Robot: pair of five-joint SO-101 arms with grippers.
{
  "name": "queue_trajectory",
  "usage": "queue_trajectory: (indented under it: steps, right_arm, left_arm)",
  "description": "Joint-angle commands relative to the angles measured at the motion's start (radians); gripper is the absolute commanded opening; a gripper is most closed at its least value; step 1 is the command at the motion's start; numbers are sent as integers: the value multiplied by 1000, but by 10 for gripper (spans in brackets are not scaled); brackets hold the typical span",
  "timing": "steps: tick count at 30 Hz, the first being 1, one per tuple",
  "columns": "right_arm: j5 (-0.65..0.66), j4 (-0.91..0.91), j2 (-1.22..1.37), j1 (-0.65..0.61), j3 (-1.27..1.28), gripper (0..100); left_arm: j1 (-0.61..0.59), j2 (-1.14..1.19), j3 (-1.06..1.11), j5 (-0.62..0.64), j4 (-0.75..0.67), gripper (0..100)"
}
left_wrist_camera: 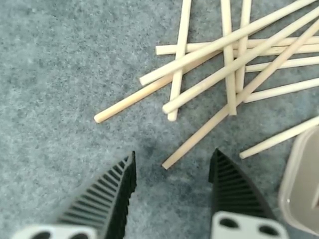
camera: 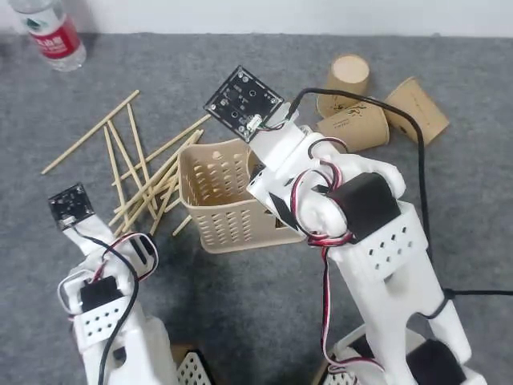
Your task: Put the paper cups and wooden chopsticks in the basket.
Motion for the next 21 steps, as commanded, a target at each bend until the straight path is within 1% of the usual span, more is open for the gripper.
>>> queue_trajectory:
  steps: [1, 3, 7, 9, 16, 19, 21]
  right_arm:
    - [-5, 5, -4, -1, -8, 204]
    - [-5, 5, -4, -1, -8, 184]
    - [-3, -4, -4, 2, -8, 78]
    - [-3, -4, -4, 2, -8, 40]
    - [-3, 5, -4, 2, -8, 53]
    - [-3, 5, -4, 2, -8, 38]
    - [-3, 5, -4, 2, -8, 11]
  left_arm:
    - [8, -11, -4, 6, -26, 228]
    - [8, -11, -4, 6, -26, 228]
    - [8, -11, -4, 6, -26, 228]
    - [8, -11, -4, 6, -26, 228]
    - [8, -11, -4, 6, -26, 228]
    - [8, -11, -4, 6, -26, 228]
    - [8, -11, -4, 6, -26, 228]
